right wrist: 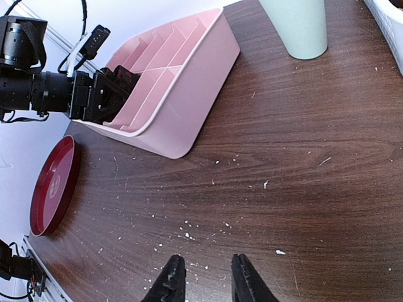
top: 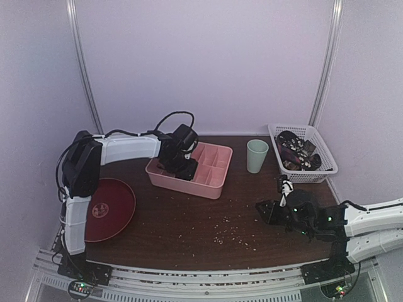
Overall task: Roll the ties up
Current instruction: Place the tie in the storage box.
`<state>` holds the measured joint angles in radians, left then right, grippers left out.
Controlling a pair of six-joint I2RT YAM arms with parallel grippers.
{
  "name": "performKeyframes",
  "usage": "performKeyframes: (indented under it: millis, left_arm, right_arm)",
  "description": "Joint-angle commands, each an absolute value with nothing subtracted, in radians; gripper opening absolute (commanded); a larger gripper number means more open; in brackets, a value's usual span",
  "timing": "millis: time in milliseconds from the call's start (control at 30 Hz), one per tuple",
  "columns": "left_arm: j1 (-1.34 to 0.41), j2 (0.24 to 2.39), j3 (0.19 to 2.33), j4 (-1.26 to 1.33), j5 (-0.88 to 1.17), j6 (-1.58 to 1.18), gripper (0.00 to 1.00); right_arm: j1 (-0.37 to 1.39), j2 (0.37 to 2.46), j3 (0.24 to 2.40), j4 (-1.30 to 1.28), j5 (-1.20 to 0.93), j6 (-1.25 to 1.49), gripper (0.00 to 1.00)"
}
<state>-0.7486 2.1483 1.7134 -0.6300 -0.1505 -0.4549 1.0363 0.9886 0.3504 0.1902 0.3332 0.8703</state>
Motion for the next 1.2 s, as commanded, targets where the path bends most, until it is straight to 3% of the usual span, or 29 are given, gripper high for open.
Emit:
performKeyframes:
  millis: [0, 200, 1167]
  left_arm:
    - [-0.769, 2.195, 1.725, -0.683, -0.103, -0.436, 0.64]
    - [-0.767, 2.223, 1.756, -0.686, -0.123, -0.425, 0.68]
    - [-0.764, 2.248, 1.863, -0.699, -0.205, -0.37, 0.71]
  right_arm:
    - [1.035, 0.966, 0.344, 0.161, 0.355, 0.862, 0.27]
    - [1.034, 0.958, 0.344, 0.157, 0.356, 0.861, 0.27]
    - [1.034, 0.977, 0.347, 0.162, 0.356, 0.862, 0.27]
